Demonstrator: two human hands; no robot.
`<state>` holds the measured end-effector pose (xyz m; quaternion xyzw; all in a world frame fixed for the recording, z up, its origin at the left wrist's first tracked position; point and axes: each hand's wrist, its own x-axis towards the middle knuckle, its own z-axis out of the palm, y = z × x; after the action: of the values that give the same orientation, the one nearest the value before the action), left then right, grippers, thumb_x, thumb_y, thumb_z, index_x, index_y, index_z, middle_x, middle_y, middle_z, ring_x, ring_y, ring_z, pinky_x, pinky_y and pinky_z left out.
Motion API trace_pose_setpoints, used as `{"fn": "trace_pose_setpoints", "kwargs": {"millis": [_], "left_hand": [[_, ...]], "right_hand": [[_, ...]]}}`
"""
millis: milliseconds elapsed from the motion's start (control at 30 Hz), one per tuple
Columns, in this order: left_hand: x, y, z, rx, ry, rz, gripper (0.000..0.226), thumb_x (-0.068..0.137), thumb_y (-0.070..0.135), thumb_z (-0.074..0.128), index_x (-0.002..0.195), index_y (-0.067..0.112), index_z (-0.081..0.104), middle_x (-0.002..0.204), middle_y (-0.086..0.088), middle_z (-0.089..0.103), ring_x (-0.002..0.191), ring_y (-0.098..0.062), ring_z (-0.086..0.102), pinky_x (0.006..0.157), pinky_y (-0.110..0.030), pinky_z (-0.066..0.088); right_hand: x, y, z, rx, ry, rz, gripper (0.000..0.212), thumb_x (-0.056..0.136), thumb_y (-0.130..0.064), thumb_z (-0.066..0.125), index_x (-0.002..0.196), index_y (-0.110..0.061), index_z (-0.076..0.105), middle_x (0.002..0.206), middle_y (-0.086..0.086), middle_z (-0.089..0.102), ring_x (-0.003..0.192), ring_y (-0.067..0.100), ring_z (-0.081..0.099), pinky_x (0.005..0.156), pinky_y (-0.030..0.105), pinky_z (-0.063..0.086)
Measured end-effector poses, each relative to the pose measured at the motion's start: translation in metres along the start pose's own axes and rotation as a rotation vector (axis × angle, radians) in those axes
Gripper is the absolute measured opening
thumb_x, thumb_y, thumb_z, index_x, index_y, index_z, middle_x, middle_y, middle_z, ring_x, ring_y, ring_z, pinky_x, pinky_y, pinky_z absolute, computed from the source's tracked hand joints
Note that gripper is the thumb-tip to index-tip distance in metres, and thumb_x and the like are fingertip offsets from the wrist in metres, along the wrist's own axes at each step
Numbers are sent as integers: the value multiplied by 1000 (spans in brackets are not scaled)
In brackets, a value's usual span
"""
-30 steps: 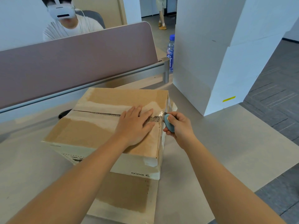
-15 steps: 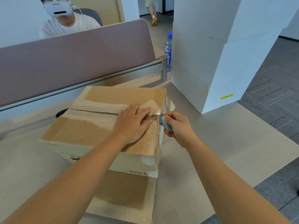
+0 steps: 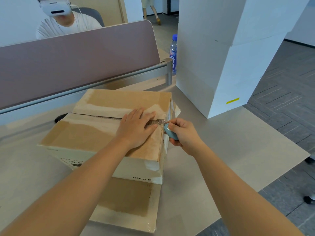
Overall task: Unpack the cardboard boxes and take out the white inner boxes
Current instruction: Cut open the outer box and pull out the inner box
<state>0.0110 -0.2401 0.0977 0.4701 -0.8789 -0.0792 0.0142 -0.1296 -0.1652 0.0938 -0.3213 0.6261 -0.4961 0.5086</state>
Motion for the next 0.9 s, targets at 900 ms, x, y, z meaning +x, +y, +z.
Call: {"fn": "trace_pose_setpoints", "kwargs": {"millis": [900], "left_hand": [[1, 1, -2, -36, 8, 19, 44, 100, 38, 27, 143, 33, 31, 156, -1, 17, 143, -21, 13, 115, -40, 13]], "right_hand": [[-23, -18, -10, -372, 20, -55, 25, 96, -10, 42, 73, -13, 54, 73, 4, 53, 39, 11, 45, 39, 18, 36]]}}
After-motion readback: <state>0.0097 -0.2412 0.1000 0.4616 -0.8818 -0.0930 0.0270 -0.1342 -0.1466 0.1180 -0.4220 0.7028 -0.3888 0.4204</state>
